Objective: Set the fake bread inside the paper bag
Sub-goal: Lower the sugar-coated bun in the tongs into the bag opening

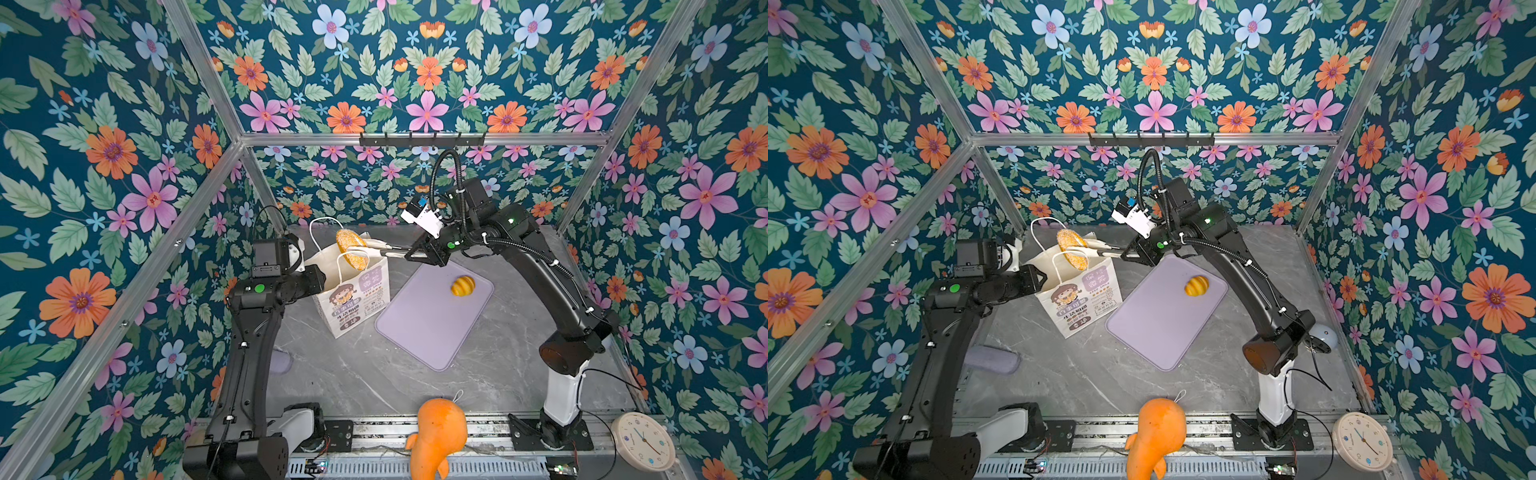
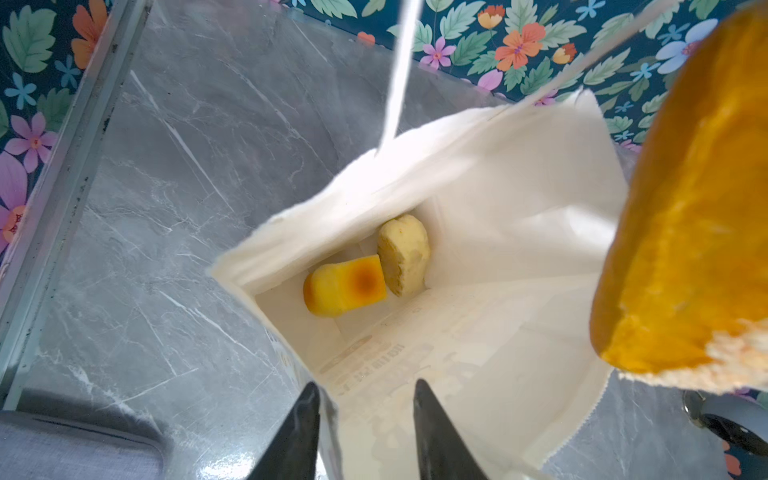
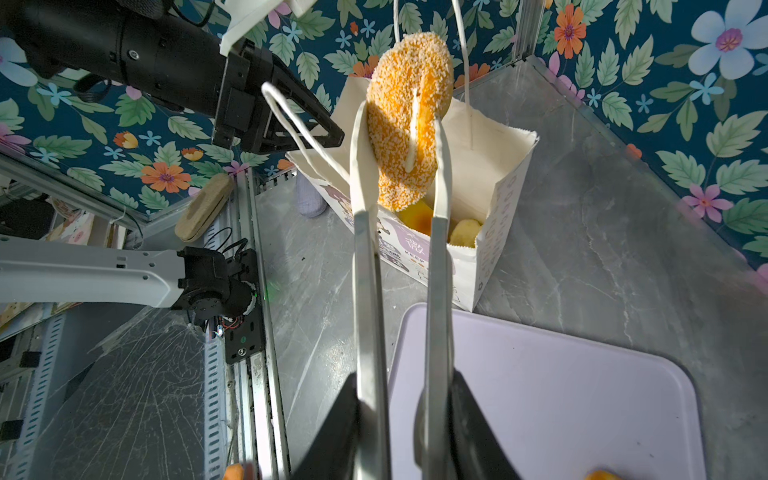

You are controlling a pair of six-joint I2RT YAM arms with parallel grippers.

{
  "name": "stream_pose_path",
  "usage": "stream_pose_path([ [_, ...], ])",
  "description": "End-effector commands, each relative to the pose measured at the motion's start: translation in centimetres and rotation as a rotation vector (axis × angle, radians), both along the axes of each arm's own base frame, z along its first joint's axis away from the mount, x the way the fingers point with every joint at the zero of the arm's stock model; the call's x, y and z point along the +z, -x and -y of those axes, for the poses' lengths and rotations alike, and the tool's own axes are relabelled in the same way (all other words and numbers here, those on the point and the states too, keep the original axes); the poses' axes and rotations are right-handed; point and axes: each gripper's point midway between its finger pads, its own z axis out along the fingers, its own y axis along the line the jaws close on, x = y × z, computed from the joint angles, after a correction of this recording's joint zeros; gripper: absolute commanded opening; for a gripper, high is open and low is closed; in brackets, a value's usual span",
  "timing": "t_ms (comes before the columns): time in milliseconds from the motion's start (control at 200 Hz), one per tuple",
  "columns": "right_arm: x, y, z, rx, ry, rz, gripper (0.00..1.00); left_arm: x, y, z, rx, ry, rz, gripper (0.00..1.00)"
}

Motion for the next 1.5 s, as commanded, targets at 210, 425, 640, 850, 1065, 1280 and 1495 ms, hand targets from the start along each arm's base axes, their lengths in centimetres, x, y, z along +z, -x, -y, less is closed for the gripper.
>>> stream_pose_path([
  [210, 0.4, -0.9, -1.7, 0.072, -0.048, 0.070, 0.27, 0.4, -0.1, -1.3, 0.075, -0.036, -0.013, 0.44],
  [425, -1.1, -2.0, -2.5, 0.081, -0.022, 0.055, 0.27, 0.2, 0.1, -1.7, 0.093, -0.050, -0.023, 0.44],
  [640, -2.6, -2.3, -2.8, 0.102, -0.002, 0.050, 0.27, -0.2, 0.0, -1.8, 0.097, -0.053, -0.032, 0.44],
  [850, -4.1, -2.3, -2.8, 0.109, 0.019, 0.031, 0.29, -0.4, -0.4, -1.9, 0.102, -0.054, -0.031, 0.44],
  [1065, -4.9, -2.4, -2.9, 0.109, 0.024, 0.016, 0.32, -0.1, -0.8, -1.8, 0.100, -0.047, -0.025, 0.44],
  [1280, -4.9, -2.3, -2.9, 0.111, 0.021, 0.013, 0.38, -0.2, -0.8, -1.6, 0.094, -0.039, -0.025, 0.44],
  [1495, -4.1, -2.1, -2.7, 0.110, 0.020, 0.025, 0.42, -0.2, -0.8, -1.5, 0.090, -0.036, -0.024, 0.42],
])
